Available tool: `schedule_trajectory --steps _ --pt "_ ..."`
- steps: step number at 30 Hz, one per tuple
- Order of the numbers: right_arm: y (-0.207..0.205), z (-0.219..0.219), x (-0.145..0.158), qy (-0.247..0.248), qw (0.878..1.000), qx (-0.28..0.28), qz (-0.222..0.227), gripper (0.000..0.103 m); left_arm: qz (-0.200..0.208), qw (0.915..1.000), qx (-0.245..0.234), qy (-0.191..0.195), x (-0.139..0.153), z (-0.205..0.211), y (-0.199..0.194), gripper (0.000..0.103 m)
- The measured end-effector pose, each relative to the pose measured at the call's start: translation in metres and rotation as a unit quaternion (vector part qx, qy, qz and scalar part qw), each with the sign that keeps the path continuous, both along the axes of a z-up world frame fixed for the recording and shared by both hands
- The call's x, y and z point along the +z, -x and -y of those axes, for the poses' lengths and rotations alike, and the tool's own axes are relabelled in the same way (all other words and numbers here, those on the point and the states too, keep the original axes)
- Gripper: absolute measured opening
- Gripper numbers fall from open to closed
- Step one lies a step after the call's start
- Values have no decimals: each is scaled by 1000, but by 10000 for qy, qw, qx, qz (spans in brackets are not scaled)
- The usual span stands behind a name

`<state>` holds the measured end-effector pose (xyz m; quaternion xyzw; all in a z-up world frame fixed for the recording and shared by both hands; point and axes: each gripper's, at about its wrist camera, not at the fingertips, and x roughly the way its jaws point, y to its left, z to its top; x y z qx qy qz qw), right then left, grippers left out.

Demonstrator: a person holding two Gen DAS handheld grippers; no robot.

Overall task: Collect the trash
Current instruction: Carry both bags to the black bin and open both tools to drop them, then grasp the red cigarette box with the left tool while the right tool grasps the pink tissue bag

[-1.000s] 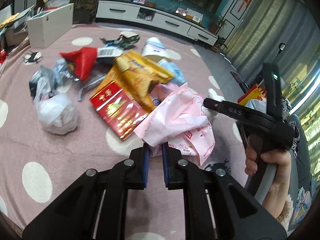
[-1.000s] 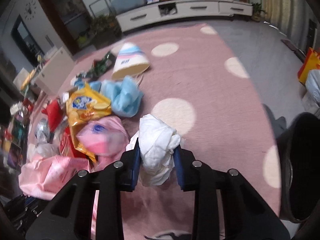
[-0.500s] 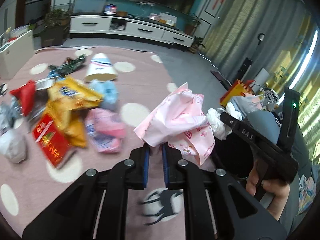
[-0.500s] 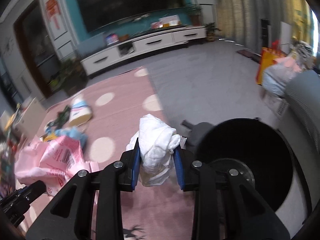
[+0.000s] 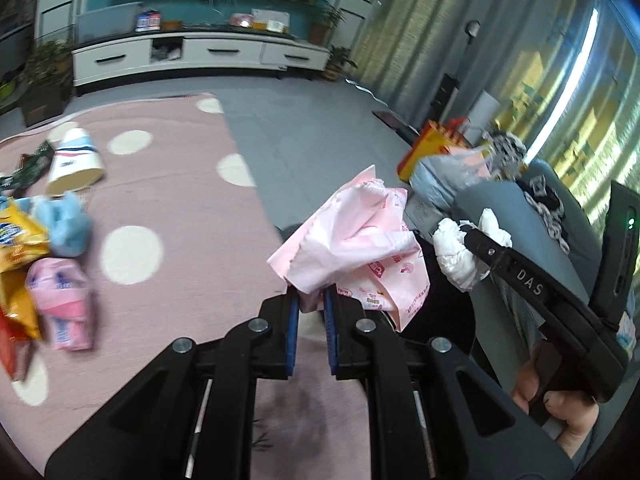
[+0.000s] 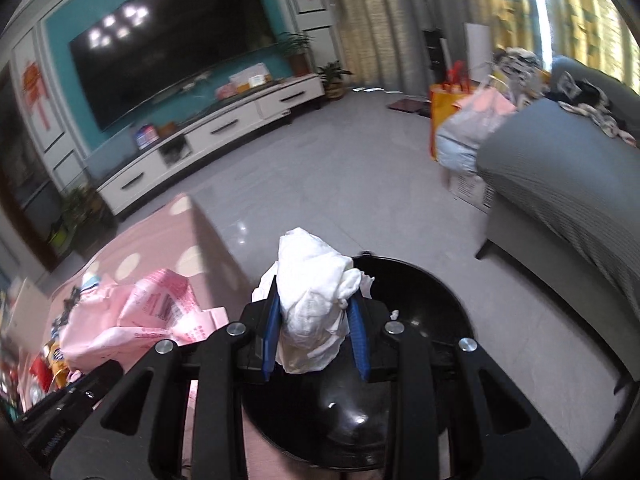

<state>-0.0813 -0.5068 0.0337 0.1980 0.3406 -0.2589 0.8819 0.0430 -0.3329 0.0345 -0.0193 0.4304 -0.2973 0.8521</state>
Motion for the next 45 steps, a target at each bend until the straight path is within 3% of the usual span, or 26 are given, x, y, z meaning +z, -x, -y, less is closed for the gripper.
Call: schedule_trajectory --steps 12,16,18,21,23,24,28,34,39,45 --pt "15 35 -21 -376 9978 -492 -242 33 -246 9977 -602 -196 -35 67 -5 13" --pt "13 35 -25 -442 9973 -487 -317 39 -433 9966 -658 -223 -47 72 -7 15" --pt "13 35 -25 -459 9974 -481 -294 44 -488 9966 -622 -239 -52 70 -9 25" --pt "13 35 -23 -432 9974 -496 -280 65 -481 9972 -533 -221 -51 60 -11 58" --pt "11 34 -22 -470 9976 -452 -240 72 -394 9982 -406 -194 -47 50 -11 69" --pt "10 32 -22 -498 9976 -416 -234 76 -376 9985 -336 -218 -44 43 -13 78" --pt "0 18 -21 -504 9983 -167 -255 86 -269 9994 -10 -232 -32 9 -16 92" --pt "-26 -25 -21 -479 9967 572 -318 88 -284 9951 902 -295 -22 -71 -26 97" --pt "-53 -77 -26 -483 9882 1384 -439 88 -326 9797 1936 -399 -18 -156 -29 100" --pt "-86 -146 -41 -403 9710 2257 -676 88 -459 9514 3004 -499 -22 -247 -26 100"
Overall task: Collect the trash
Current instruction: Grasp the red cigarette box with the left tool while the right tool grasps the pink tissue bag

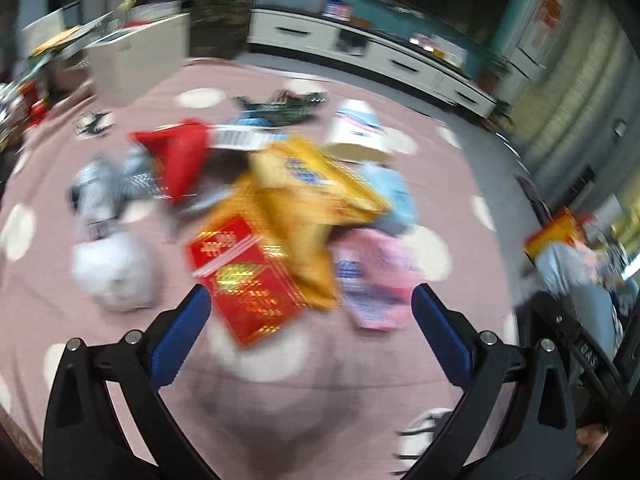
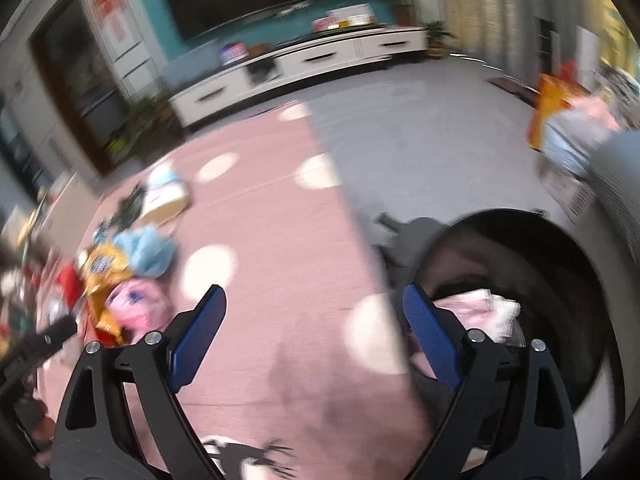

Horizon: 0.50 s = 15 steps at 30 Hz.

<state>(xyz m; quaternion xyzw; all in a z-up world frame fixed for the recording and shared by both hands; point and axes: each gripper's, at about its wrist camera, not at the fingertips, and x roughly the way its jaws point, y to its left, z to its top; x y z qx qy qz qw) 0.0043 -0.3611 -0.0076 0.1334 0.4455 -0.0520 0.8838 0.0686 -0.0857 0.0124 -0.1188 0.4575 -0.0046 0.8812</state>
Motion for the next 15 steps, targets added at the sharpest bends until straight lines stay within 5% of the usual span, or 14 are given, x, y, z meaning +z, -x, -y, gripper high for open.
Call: schedule_trajectory --steps 4,15 --pt "-18 -46 -9 -312 9968 713 -153 88 -213 9991 335 149 -14 -33 -2 100" --pt "-58 -122 -23 -500 9864 1494 -475 88 -536 9979 45 365 -48 -39 -15 99"
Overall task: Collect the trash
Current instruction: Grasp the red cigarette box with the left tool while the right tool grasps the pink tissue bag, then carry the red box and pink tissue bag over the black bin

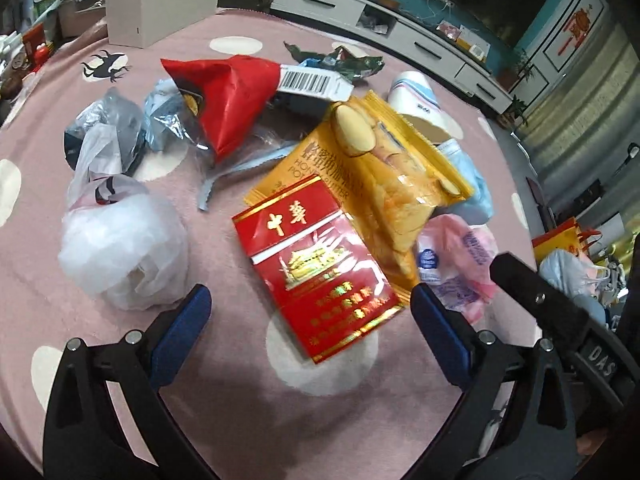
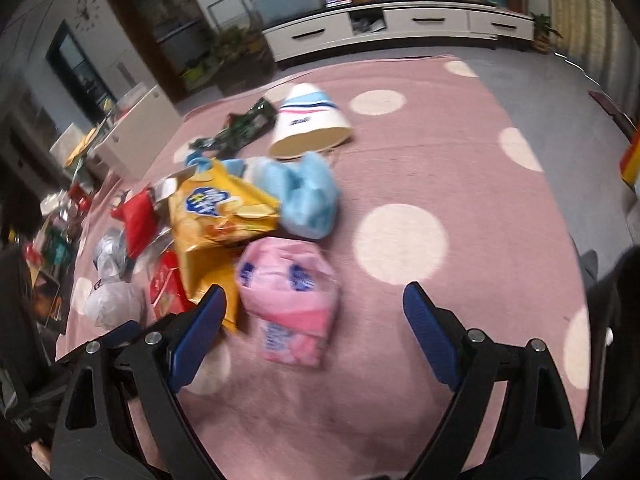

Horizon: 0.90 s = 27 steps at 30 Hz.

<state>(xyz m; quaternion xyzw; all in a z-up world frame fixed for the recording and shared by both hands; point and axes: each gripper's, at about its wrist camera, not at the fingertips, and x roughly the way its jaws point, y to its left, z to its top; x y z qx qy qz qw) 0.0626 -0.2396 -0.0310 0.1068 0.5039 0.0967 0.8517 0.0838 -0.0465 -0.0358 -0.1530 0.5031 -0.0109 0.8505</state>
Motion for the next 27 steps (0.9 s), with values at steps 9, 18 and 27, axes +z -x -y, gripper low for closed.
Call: schedule_trajectory --steps 9,18,27 --pt "-10 -13 -23 -44 9995 194 -259 73 -99 9995 -198 -203 -14 9 -7 95" --pt "-6 -4 -33 -123 9991 163 -384 49 60 9985 -310 -439 -13 23 -1 87" --pt "12 22 -16 -170 9996 -119 -202 48 304 9986 -334 -289 0 26 10 79"
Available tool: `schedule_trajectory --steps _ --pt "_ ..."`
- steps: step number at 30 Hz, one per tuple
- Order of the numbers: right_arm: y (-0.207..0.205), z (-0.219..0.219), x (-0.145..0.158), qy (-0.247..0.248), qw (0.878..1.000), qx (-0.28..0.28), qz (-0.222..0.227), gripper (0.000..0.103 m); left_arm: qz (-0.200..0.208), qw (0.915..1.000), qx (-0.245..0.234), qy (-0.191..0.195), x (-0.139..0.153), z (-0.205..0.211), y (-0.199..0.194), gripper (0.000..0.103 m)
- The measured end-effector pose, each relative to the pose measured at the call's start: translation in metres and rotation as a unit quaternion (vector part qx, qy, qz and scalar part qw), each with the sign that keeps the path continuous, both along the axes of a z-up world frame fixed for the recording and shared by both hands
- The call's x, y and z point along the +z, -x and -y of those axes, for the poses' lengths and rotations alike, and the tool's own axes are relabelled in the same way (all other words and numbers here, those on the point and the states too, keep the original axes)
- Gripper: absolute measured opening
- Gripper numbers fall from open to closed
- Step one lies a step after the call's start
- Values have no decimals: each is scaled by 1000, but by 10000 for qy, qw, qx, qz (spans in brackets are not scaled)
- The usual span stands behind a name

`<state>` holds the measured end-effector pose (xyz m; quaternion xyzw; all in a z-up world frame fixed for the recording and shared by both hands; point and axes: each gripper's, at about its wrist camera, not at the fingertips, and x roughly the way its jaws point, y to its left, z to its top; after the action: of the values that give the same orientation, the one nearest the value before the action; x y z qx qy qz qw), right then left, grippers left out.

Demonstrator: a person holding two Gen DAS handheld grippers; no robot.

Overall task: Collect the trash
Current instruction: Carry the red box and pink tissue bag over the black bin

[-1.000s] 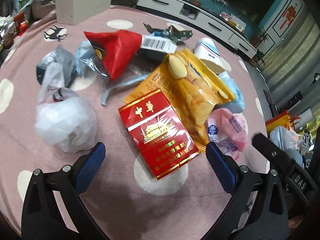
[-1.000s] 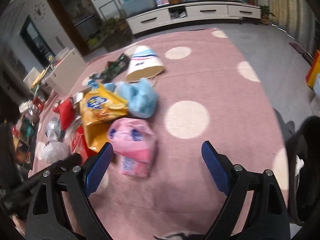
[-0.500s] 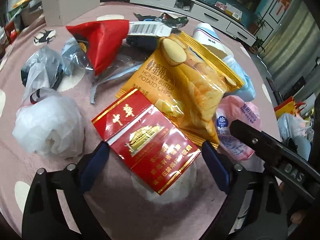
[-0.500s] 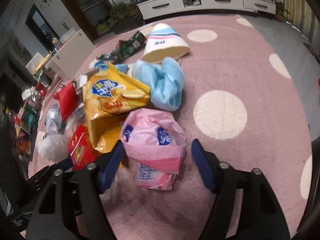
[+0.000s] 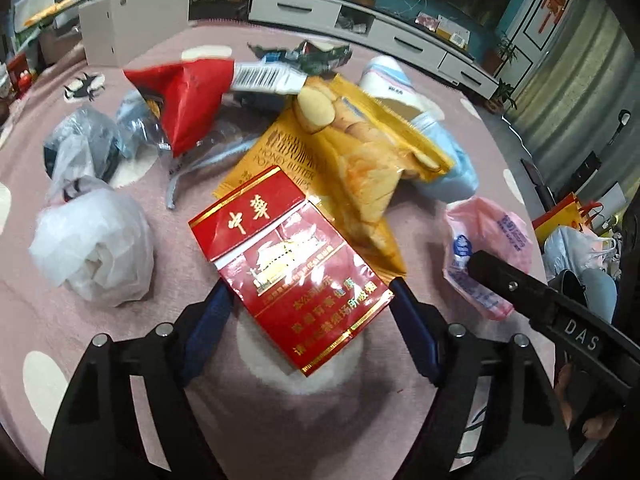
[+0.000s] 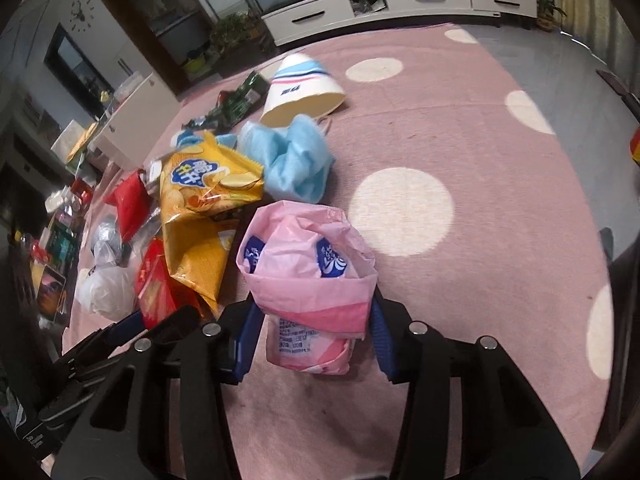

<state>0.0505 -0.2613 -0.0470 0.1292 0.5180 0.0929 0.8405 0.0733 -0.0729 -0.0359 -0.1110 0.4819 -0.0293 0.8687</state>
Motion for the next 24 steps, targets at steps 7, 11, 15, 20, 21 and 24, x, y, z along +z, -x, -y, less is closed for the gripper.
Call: schedule_trajectory --steps 7,11,15,20,21,24 --pt "15 21 23 161 9989 -255 353 48 276 9995 -145 2 24 12 15 79" --pt "26 36 28 209 9976 -472 452 48 349 9990 -259 -34 33 25 22 79" --pt "31 53 32 238 9959 -710 505 49 377 9986 -373 -20 38 38 25 80" --pt "36 65 42 291 9937 -854 658 49 414 9979 -490 -66 42 53 31 80" --pt "37 67 43 284 9936 -863 676 49 427 9977 -515 -60 44 57 32 80" --pt "41 73 48 265 9928 -901 740 49 471 9972 -576 -60 47 65 35 80"
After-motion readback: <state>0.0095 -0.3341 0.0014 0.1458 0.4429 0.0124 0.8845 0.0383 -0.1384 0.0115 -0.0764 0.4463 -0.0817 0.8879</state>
